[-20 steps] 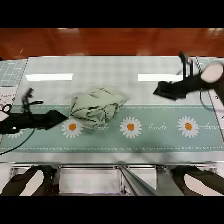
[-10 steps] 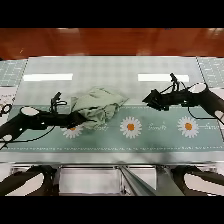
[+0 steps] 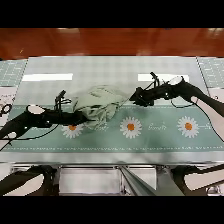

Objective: Fold the shirts.

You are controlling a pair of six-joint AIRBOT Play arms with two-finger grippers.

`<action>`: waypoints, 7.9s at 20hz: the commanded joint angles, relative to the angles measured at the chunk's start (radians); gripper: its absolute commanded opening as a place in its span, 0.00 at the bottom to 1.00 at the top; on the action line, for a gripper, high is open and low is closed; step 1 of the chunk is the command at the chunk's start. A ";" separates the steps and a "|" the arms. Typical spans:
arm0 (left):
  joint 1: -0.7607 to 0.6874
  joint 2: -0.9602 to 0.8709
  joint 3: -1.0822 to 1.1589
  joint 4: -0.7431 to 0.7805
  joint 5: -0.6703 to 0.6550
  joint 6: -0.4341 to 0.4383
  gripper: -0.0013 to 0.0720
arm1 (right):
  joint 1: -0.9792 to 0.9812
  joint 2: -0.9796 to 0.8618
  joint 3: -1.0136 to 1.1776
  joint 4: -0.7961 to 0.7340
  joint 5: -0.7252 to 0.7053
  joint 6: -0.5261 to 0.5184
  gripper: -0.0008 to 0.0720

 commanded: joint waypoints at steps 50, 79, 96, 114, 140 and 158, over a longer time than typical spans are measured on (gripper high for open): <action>0.464 0.463 1.420 0.159 -0.474 -0.236 0.05 | -0.154 1.023 0.916 -0.719 0.291 0.195 0.04; 0.124 -0.179 0.532 0.158 -0.033 -0.092 0.05 | -0.164 0.048 0.652 -0.567 0.261 0.325 0.37; 0.126 -0.200 0.554 0.158 -0.101 -0.092 0.05 | -0.272 0.615 -0.635 -0.538 0.338 0.203 0.57; 0.128 -0.198 0.554 0.185 -0.161 -0.092 0.05 | -0.272 0.404 -0.318 -0.380 0.217 0.002 0.04; -0.119 -0.147 0.343 0.181 -0.126 -0.198 0.05 | -0.529 -0.165 0.765 -0.325 0.612 0.069 0.57; -0.067 -0.148 0.343 0.165 -0.084 -0.187 0.05 | -0.235 0.674 -0.676 -0.303 0.200 0.129 0.57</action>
